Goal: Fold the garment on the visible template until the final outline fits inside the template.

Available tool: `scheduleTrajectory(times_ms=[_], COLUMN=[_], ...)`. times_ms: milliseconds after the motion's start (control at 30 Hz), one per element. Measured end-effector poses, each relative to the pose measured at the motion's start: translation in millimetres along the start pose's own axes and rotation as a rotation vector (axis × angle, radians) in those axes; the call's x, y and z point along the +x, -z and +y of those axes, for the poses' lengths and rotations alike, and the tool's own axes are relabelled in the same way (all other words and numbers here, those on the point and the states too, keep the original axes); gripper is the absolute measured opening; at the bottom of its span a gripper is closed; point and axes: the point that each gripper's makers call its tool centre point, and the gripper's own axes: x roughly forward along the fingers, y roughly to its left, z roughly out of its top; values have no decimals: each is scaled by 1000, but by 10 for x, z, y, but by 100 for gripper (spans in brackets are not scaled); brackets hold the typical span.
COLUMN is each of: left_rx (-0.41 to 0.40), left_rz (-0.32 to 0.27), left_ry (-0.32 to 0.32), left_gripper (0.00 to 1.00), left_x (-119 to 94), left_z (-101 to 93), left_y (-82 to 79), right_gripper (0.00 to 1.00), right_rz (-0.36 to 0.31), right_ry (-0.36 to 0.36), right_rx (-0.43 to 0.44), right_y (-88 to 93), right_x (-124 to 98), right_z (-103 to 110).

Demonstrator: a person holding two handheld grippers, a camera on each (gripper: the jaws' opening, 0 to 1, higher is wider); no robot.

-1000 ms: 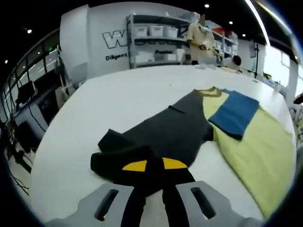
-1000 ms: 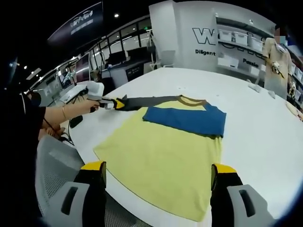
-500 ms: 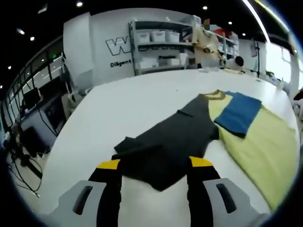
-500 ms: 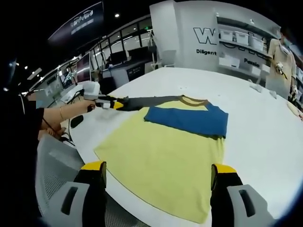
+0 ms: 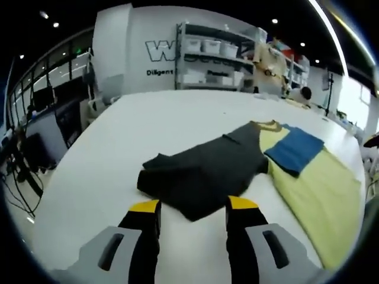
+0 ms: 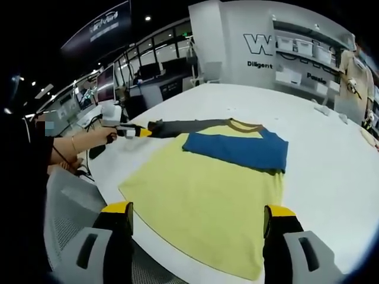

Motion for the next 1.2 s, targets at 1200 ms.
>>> scheduleTrajectory(times_ms=[1200], left_rx=[-257], left_rz=[-28], left_ry=[38], left_gripper=[23], left_x=[52], left_z=[-31], left_y=[-125], right_gripper=[88], right_rz=[22], right_ry=[15], right_rx=[11], right_y=[107], right_x=[-18], right_z=[-38])
